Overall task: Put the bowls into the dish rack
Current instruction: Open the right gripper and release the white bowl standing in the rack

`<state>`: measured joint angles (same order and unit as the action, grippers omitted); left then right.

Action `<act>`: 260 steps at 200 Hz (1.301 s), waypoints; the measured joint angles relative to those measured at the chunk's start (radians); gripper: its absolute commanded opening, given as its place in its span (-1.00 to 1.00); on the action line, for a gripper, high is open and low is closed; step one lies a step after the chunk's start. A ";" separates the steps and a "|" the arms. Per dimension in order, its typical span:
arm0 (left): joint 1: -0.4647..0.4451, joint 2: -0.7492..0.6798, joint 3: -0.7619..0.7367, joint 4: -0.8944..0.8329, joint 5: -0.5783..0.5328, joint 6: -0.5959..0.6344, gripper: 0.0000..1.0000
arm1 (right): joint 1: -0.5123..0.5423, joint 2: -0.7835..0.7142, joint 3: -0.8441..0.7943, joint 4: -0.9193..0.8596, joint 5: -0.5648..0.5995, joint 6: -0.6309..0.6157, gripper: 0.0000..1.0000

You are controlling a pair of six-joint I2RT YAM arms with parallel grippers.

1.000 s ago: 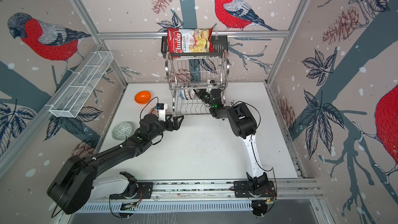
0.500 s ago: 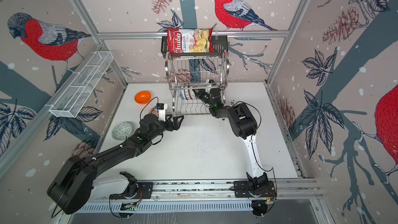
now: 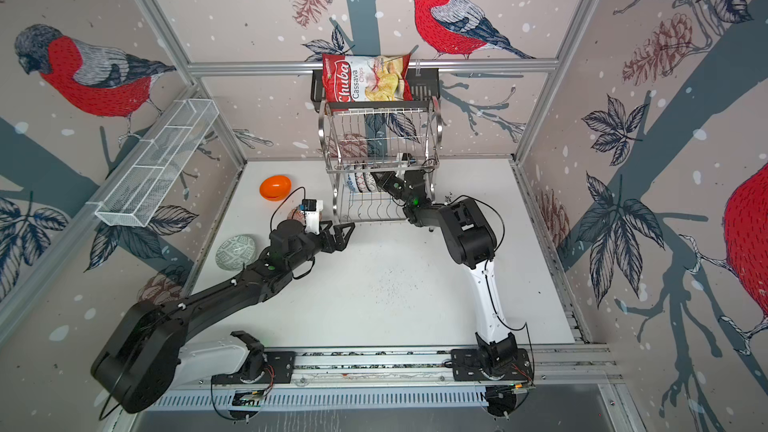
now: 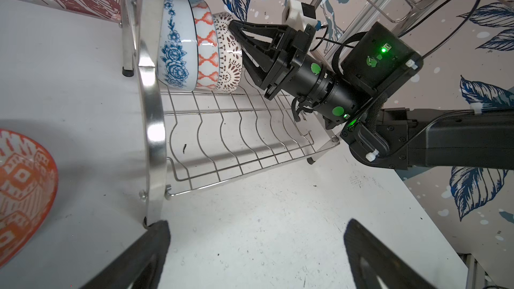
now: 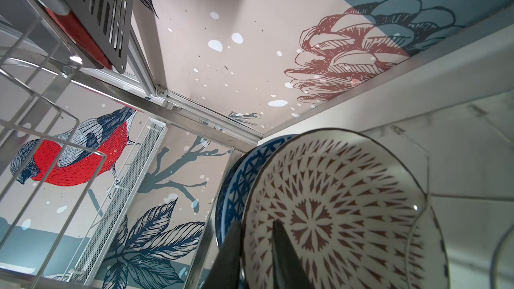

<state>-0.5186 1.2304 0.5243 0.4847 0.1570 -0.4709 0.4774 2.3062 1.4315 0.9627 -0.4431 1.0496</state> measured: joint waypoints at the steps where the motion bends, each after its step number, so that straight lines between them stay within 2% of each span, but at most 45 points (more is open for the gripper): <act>1: 0.000 0.000 0.000 0.000 0.000 0.000 0.96 | 0.000 0.000 0.000 0.000 0.000 0.000 -0.53; 109: 0.000 -0.005 0.000 0.000 0.000 0.000 0.96 | 0.005 -0.050 -0.048 -0.002 0.000 -0.003 -0.40; 260: -0.002 -0.011 0.000 -0.004 0.000 0.000 0.95 | 0.002 -0.133 -0.200 0.070 0.011 0.009 -0.26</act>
<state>-0.5201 1.2190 0.5243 0.4808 0.1566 -0.4709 0.4793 2.1731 1.2312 1.0328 -0.4316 1.0584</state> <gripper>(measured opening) 0.978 0.363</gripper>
